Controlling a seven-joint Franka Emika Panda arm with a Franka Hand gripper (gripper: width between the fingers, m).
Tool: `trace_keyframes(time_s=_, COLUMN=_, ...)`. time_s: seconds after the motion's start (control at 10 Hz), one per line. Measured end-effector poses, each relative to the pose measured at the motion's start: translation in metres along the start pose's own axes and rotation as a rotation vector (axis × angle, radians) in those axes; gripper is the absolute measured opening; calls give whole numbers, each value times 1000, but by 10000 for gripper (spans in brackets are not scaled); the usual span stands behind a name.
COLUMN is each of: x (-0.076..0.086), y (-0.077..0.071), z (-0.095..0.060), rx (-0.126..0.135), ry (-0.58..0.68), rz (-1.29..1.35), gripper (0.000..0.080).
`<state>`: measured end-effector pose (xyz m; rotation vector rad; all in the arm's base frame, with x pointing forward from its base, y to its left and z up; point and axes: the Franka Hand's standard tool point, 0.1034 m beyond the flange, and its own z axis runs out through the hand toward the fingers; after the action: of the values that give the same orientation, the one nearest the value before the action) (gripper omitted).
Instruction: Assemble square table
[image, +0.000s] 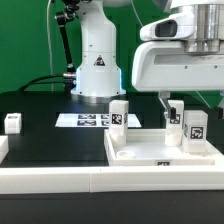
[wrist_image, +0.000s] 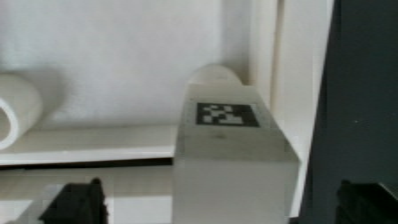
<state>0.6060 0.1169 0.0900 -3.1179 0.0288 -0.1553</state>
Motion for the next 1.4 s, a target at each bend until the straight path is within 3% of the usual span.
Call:
trace_keyframes(time_s=0.5, x=0, y=4, z=3, rx=-4, ry=-3, rz=27, gripper=649)
trace_keyframes(time_s=0.7, x=-1, y=2, z=3, rx=-4, ry=-4, rz=49, gripper=386)
trace_keyframes(time_s=0.8, x=-1, y=2, z=3, rx=-4, ry=-3, rz=50, gripper=386)
trace_keyframes(time_s=0.9, x=-1, y=3, z=3, rx=-4, ry=-3, rz=61, gripper=288)
trace_keyframes(time_s=1.4, x=-1, y=3, z=3, rx=-4, ry=-4, rz=266, gripper=288)
